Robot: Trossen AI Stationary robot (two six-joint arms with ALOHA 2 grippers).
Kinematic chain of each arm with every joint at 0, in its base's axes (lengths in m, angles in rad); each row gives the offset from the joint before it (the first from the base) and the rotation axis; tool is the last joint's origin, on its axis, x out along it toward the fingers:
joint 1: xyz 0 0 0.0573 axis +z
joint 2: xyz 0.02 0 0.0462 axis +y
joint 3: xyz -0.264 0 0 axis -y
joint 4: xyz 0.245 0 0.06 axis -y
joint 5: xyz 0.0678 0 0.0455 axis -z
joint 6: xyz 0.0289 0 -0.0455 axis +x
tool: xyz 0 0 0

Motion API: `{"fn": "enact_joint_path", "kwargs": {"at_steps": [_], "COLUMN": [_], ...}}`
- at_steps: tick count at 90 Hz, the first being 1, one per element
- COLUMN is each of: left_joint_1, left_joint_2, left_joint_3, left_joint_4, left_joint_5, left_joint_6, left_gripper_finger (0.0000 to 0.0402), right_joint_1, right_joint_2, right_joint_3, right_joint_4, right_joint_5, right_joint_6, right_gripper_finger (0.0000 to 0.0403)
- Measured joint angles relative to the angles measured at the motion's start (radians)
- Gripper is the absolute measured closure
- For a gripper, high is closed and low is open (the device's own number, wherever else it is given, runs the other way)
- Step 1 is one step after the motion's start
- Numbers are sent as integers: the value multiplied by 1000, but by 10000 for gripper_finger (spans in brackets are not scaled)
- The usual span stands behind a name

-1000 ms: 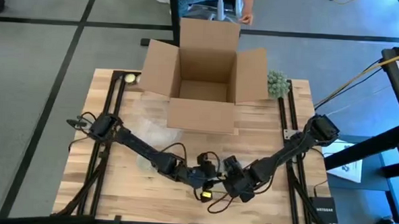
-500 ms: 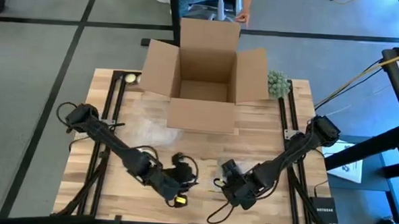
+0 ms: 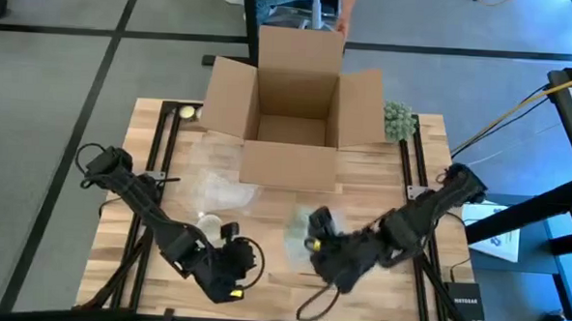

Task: Wrap mug
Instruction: Put the green mug into the box

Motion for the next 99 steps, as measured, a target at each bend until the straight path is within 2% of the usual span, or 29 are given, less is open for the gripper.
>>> {"fn": "enact_joint_path", "kwargs": {"at_steps": [18, 28, 37, 49, 59, 79, 99], "left_joint_1": [2, 4, 9, 23, 37, 61, 75], "left_joint_2": [0, 0, 0, 0, 0, 0, 0], "left_joint_3": [0, 0, 0, 0, 0, 0, 0], "left_joint_4": [2, 3, 4, 8, 9, 41, 91], "left_joint_5": [-2, -10, -26, -35, -35, -35, -35], "left_joint_6": [-6, -6, -7, -3, -6, -2, 1], "left_gripper_finger": [324, 324, 324, 324, 324, 324, 324], "right_joint_1": [-219, -421, -634, -881, -991, -1046, -1054], "right_joint_2": [-1, -4, -7, 15, 55, 110, 163], "right_joint_3": [262, 355, 363, 265, 129, -166, -332], "right_joint_4": [-33, -31, -3, 59, 103, 276, 412], "right_joint_5": [14, -4, -81, -272, -389, -478, -487], "right_joint_6": [-116, -136, -115, -27, 22, 26, -2], "right_gripper_finger": [393, 393, 393, 393, 393, 393, 393]}}
